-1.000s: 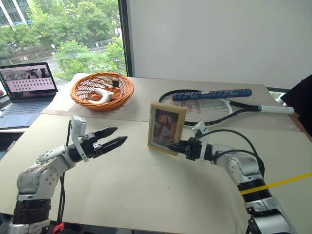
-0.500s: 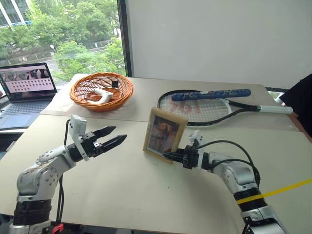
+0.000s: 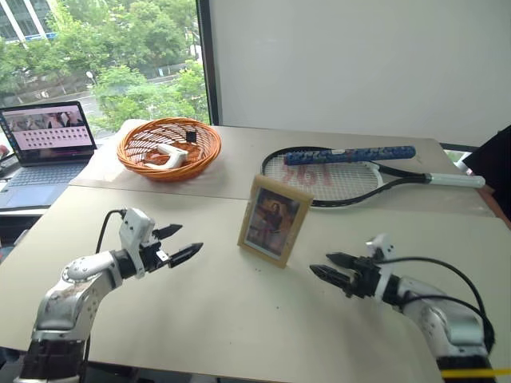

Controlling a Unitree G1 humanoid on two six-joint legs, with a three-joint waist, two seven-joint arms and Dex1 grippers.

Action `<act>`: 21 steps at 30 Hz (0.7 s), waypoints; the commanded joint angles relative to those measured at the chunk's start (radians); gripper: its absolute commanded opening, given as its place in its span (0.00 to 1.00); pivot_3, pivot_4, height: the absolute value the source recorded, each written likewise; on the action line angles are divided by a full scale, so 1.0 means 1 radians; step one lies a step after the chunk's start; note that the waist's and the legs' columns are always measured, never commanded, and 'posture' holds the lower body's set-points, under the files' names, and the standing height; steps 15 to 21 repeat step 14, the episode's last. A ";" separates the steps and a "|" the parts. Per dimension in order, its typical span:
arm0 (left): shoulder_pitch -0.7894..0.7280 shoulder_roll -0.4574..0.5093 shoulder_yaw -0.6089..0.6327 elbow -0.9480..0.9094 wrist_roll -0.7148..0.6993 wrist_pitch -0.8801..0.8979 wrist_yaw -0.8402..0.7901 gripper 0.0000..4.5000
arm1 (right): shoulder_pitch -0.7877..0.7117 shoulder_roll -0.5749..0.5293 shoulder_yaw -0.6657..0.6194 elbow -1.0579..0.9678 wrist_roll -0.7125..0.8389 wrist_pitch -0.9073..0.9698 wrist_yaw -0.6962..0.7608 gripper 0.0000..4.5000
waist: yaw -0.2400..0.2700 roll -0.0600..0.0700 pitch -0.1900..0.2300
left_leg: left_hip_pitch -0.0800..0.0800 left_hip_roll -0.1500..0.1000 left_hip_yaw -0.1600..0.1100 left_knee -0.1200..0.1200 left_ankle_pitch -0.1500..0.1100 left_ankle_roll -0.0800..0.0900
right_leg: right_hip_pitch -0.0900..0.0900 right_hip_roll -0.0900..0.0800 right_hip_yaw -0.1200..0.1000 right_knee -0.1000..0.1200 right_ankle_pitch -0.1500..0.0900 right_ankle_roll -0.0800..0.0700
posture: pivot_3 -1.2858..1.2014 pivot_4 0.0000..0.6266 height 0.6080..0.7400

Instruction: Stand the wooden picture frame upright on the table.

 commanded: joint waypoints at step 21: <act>-0.070 -0.072 -0.068 0.048 0.160 -0.181 0.059 1.00 | 0.042 -0.041 -0.020 -0.147 -0.151 -0.093 -0.176 1.00 | 0.006 -0.003 -0.002 | 0.001 0.000 0.000 0.001 0.001 0.001 | 0.001 0.000 0.000 -0.001 0.001 0.001 | 0.52 0.24 0.67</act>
